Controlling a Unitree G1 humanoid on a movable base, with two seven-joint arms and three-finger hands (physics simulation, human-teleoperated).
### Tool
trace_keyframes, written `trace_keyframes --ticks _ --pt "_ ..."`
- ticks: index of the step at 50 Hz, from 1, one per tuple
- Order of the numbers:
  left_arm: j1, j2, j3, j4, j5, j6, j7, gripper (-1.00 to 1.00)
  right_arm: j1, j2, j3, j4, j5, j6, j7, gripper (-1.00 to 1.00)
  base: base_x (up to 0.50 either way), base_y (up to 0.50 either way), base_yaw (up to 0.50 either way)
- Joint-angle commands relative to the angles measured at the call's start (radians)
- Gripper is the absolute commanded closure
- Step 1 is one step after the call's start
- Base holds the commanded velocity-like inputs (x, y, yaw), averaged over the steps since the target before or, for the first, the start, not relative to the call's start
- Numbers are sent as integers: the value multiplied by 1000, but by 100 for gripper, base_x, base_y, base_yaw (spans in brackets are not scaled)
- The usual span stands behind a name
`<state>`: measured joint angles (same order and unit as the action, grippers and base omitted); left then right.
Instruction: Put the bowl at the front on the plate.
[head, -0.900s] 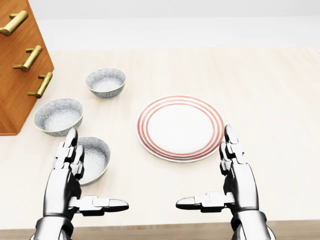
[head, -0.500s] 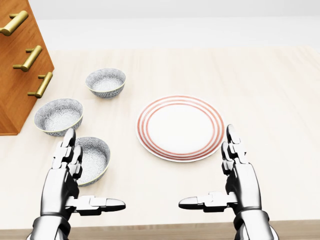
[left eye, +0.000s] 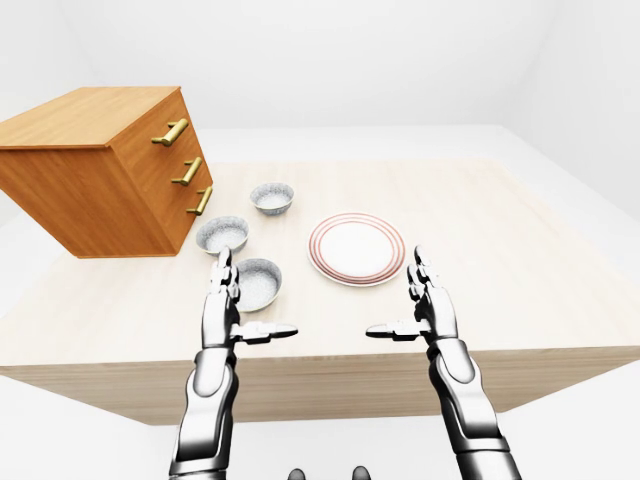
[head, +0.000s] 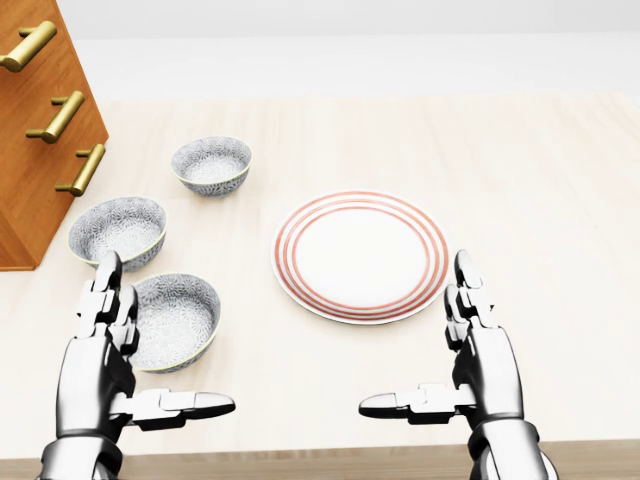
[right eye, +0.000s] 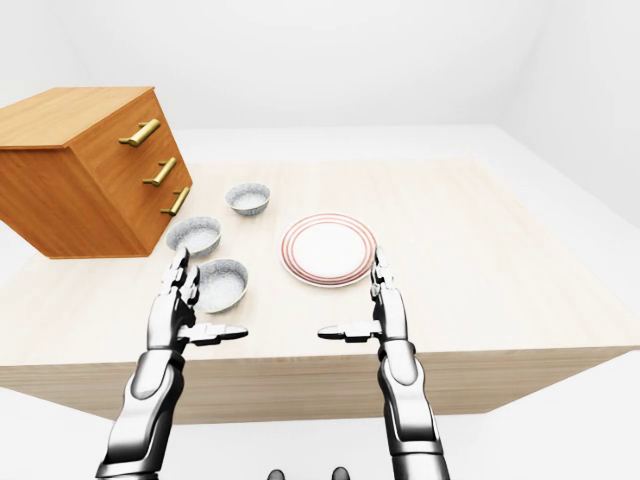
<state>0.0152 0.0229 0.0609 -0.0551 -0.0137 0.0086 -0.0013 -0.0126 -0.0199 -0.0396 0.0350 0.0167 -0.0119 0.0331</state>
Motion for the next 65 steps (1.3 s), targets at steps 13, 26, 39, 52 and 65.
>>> trace_keyframes --ticks 13,26,39,52,65 --pt "135 -4 222 -316 -1 79 75 -100 -6 -2 2 7 -22 5 -13 -100 0 0 0" --pt "197 -42 398 -359 -65 79 104 -100 -8 -1 -3 16 -15 -1 -22 -100 0 0 0" --pt "237 -81 548 -377 -94 79 158 -100 2 2 -3 -16 -13 20 -27 -100 0 0 0" --pt "341 -163 704 -325 -120 -53 30 -100 1 0 -3 -3 -12 5 -28 -100 0 0 0" --pt "360 -192 873 -307 -157 -11 -32 -100 13 4 -8 -15 10 1 -27 -100 0 0 0"
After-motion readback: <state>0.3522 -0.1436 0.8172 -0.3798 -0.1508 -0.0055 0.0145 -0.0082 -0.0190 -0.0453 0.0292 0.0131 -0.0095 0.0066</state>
